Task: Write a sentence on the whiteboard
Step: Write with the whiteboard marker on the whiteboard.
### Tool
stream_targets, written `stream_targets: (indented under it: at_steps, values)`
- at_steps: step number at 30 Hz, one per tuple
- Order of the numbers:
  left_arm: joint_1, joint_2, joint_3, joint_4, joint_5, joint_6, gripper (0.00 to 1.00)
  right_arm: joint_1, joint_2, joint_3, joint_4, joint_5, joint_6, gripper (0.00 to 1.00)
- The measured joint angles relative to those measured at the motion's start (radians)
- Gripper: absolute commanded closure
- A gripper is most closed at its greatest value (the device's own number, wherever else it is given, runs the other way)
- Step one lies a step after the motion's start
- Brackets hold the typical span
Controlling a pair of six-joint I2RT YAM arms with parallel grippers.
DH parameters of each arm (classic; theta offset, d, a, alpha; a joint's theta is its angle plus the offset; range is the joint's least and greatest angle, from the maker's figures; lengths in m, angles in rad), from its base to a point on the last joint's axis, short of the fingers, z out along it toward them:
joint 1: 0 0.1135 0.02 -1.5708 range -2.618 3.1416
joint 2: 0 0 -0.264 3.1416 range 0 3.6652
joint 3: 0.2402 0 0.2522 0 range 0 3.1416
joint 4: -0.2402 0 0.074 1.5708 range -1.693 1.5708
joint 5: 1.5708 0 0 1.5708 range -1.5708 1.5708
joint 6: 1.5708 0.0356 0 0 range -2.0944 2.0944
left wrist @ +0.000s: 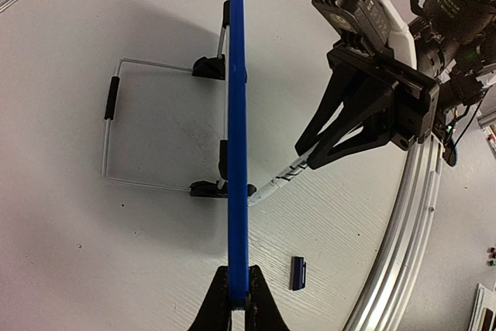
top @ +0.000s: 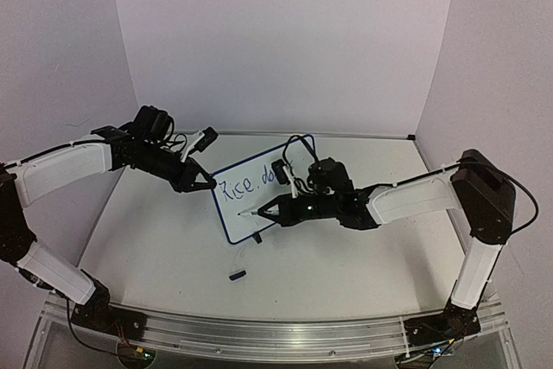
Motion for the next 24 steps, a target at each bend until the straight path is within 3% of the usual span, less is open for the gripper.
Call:
stream_targets:
  at_steps: [24]
  values:
    - [0.000, 0.000, 0.000, 0.000, -0.001, 0.000, 1.00, 0.005, 0.035, 0.036, -0.037, -0.014, -0.019, 1.00]
